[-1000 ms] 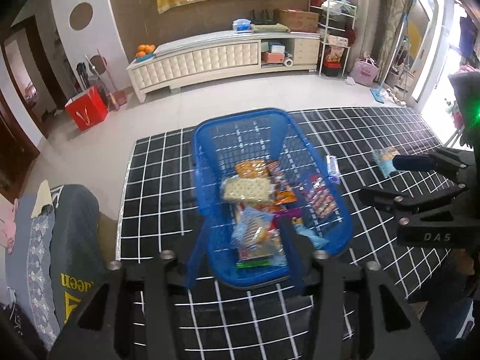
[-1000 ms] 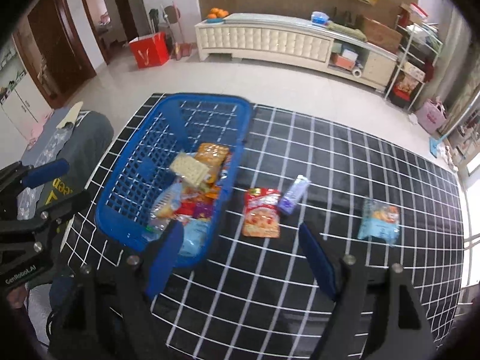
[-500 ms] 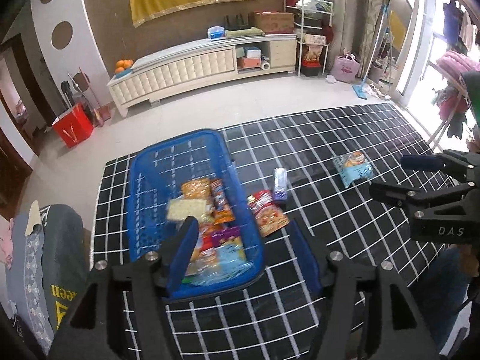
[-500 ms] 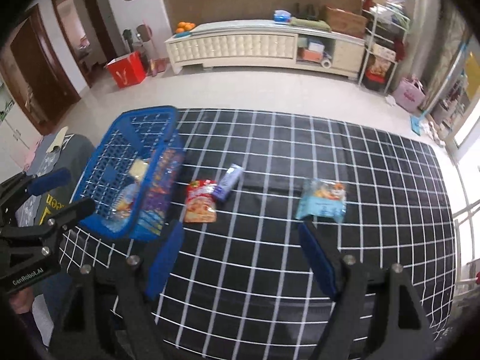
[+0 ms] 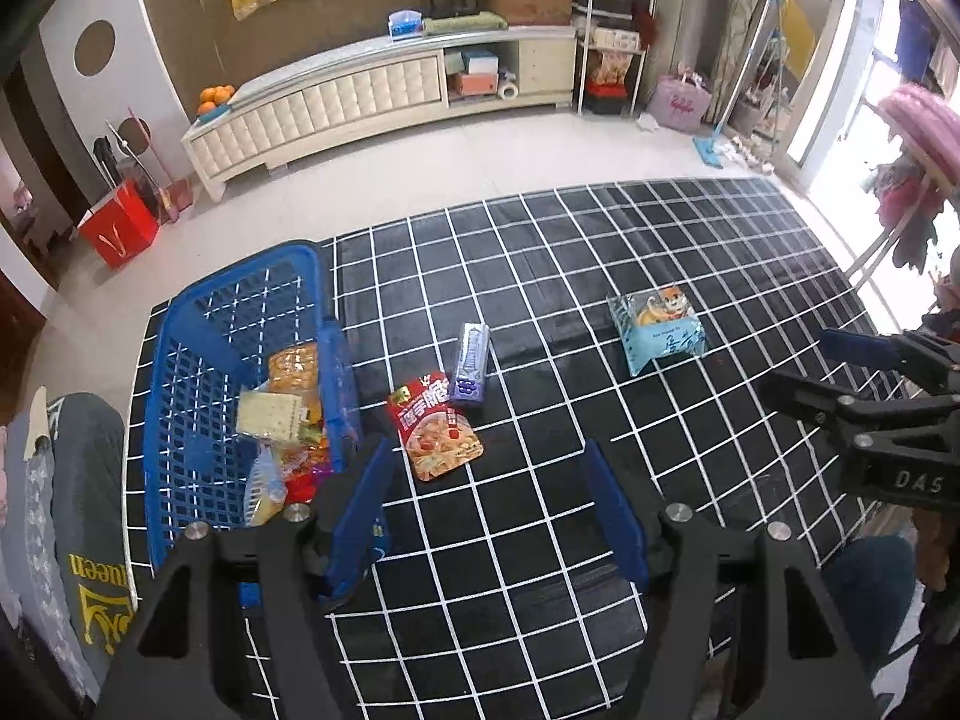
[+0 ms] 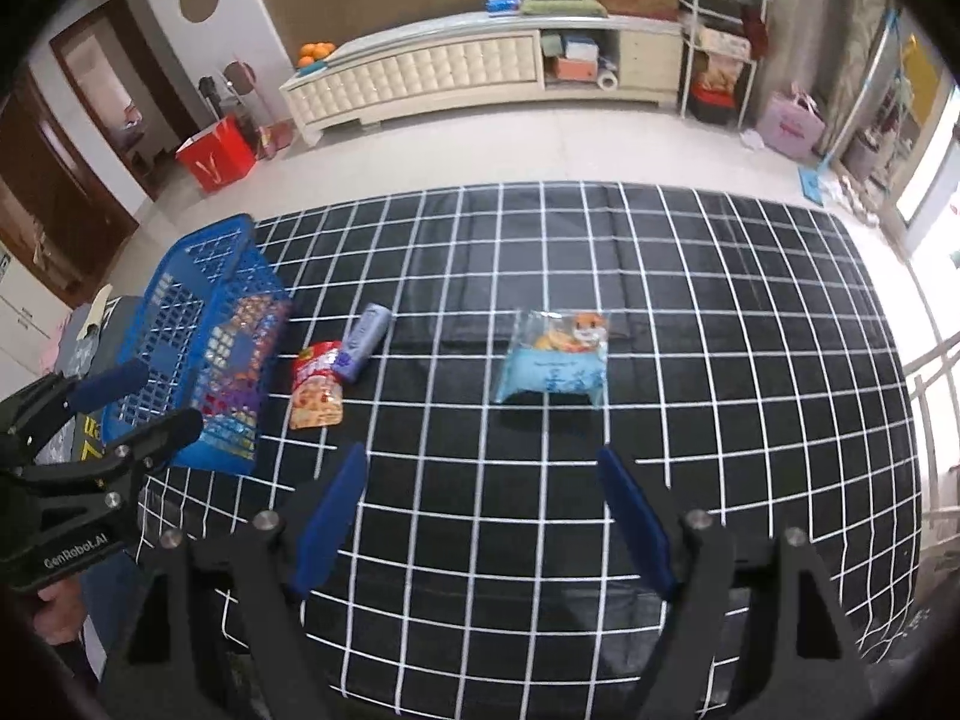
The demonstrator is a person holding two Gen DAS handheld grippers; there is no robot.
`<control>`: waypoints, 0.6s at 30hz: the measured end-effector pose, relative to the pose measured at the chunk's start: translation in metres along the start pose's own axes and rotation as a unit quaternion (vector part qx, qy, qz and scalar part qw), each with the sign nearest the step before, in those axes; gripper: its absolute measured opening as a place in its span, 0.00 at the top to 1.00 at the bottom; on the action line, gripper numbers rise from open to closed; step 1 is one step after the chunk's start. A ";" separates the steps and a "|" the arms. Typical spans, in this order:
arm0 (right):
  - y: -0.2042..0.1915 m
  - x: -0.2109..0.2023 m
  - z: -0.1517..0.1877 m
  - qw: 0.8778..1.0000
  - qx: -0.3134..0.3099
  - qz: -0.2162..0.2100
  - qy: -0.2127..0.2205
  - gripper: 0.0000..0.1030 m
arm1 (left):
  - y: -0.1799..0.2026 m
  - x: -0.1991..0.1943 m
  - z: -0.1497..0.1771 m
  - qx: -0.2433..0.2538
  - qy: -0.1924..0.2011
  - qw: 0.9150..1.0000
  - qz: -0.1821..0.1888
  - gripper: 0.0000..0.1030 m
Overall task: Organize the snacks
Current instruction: 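Move both tools away from the basket toward the remaining snacks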
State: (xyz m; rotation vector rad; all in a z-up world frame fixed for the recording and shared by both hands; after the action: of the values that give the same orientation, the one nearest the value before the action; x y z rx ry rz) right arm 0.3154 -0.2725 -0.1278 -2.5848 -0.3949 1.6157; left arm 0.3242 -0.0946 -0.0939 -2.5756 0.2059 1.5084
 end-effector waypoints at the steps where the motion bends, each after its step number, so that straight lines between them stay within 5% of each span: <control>1: 0.004 0.003 0.000 1.000 0.006 -0.002 -0.002 0.19 | 0.004 0.004 -0.001 0.003 -0.005 1.000 -0.003 0.38; 18: 0.055 0.074 -0.021 0.996 0.073 -0.015 -0.055 0.04 | 0.030 0.087 -0.043 0.010 -0.098 0.995 0.007 0.24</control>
State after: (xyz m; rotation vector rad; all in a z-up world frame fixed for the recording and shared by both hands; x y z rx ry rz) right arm 0.3749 -0.3056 -0.1941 -2.3810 -0.3087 1.7137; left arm 0.3969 -0.1360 -0.1509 -2.3955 0.2145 1.7403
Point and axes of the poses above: each gripper's, at about its wrist camera, not at the fingertips, and x roughly the way its jaws point, y to its right, z to its underside, the point moved 5 cm from there along x, roughly the way its jaws point, and after that the axes turned 2 degrees about x, right-handed, at the moved point
